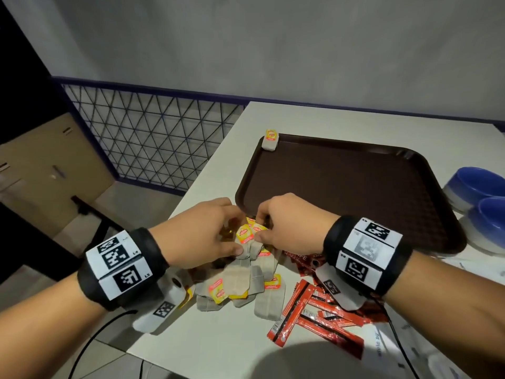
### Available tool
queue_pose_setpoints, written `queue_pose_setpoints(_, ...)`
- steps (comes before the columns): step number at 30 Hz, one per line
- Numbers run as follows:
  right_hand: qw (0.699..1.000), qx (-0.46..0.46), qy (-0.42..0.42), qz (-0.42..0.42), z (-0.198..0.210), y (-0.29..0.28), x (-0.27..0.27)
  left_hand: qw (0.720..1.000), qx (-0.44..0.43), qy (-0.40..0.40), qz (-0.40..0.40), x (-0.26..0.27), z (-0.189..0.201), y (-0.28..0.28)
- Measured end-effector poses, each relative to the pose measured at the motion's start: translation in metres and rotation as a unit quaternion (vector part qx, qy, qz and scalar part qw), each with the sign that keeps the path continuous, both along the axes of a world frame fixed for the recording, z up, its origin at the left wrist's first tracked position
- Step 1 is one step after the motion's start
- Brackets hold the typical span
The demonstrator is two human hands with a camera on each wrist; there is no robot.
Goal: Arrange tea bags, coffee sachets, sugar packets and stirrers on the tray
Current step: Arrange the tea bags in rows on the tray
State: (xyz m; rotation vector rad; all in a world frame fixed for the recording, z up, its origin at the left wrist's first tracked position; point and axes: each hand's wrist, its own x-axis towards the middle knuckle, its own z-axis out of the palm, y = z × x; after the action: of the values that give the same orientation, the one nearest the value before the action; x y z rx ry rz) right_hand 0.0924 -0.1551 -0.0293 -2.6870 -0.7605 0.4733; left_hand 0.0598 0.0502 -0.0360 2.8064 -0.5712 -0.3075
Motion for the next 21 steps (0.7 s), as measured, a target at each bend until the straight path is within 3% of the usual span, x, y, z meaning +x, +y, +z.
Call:
queue_pose_setpoints(7,0.995,0.095,0.017,-0.037,0.002,-0.011,0.0,0.986,-0.156,0.0,0.059,-0.008,0.002,0.001)
queue_pose_setpoints(13,0.978,0.197,0.003,-0.071,0.013,-0.024,-0.005,0.959,-0.277,-0.009,0.061,-0.017,0.017,0.008)
queue_pose_setpoints(21,0.964,0.252,-0.041,-0.067,0.03,-0.032,-0.015,0.931,-0.359,-0.051,0.043,-0.036,0.031,-0.003)
